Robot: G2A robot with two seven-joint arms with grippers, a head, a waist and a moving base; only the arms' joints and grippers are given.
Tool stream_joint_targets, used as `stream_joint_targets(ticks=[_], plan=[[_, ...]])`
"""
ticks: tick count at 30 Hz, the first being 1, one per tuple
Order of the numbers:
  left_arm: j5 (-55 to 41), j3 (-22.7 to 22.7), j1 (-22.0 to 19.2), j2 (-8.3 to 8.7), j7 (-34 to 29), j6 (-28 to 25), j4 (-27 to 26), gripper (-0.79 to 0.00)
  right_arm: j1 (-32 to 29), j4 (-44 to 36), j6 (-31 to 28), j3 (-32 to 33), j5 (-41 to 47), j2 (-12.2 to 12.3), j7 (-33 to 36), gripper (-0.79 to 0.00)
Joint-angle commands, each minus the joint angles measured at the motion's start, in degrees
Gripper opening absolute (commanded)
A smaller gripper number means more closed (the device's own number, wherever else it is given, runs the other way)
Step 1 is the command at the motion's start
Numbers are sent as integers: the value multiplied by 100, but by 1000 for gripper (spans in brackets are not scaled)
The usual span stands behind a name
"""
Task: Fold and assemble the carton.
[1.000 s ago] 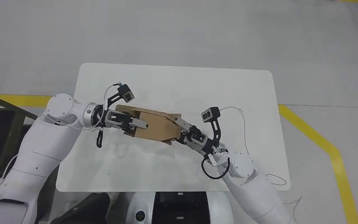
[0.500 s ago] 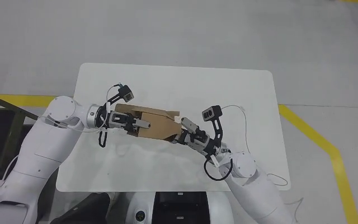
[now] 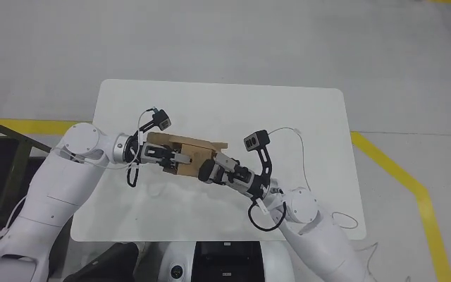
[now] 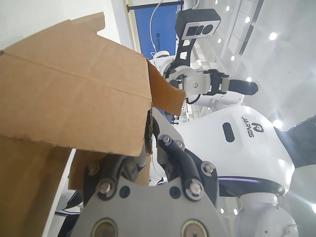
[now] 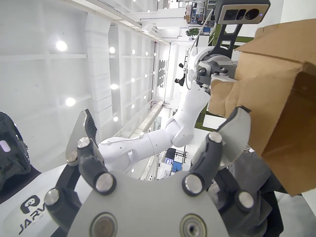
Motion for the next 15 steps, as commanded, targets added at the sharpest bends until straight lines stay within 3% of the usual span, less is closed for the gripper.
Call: stream_joint_targets(ticks=[1, 8, 15], plan=[[-56, -24, 11, -2, -55, 4, -17, -785, 40, 49, 13, -44, -10, -15, -28, 0], [-53, -75, 34, -8, -172, -1, -44, -785, 73, 3, -40, -90, -2, -42, -79, 0], [-277, -177, 39, -17, -293, 45, 78, -785, -213, -225, -111, 257, 1, 34, -56, 0]])
